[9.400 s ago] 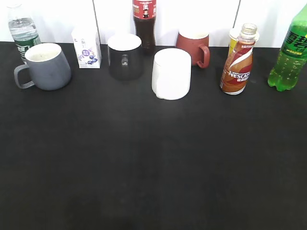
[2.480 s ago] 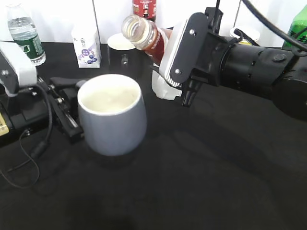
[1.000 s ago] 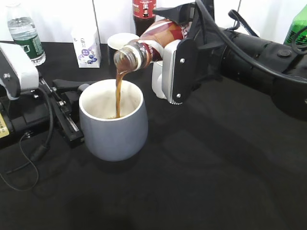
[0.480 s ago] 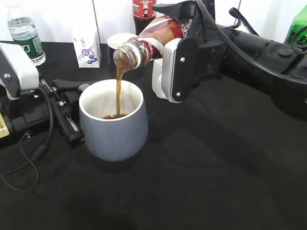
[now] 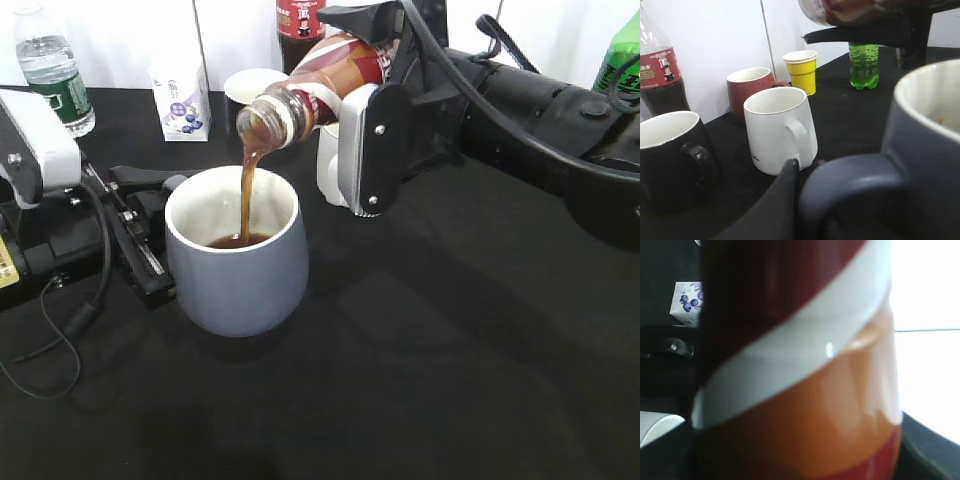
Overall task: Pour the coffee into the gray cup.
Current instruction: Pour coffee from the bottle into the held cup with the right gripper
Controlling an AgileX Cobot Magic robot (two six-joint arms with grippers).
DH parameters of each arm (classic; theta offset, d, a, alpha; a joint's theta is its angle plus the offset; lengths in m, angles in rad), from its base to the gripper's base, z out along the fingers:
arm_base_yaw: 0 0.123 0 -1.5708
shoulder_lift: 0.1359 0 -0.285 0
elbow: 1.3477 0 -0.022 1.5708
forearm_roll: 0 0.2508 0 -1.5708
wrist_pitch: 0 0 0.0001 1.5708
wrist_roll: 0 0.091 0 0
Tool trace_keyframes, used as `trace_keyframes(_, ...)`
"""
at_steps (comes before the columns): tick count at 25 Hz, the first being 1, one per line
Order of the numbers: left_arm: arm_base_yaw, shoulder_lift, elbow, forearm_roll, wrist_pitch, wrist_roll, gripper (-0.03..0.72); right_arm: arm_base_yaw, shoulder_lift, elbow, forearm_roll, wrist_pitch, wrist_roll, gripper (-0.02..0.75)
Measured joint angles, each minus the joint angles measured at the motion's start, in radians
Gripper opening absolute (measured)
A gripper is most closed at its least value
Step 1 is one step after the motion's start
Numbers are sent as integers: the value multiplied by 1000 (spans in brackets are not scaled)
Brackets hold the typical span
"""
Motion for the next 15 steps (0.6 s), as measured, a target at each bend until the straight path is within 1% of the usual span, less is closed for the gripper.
trace_keyframes(15, 0, 0, 0, 0, -1, 0, 51, 0, 0, 0, 0, -1, -22, 529)
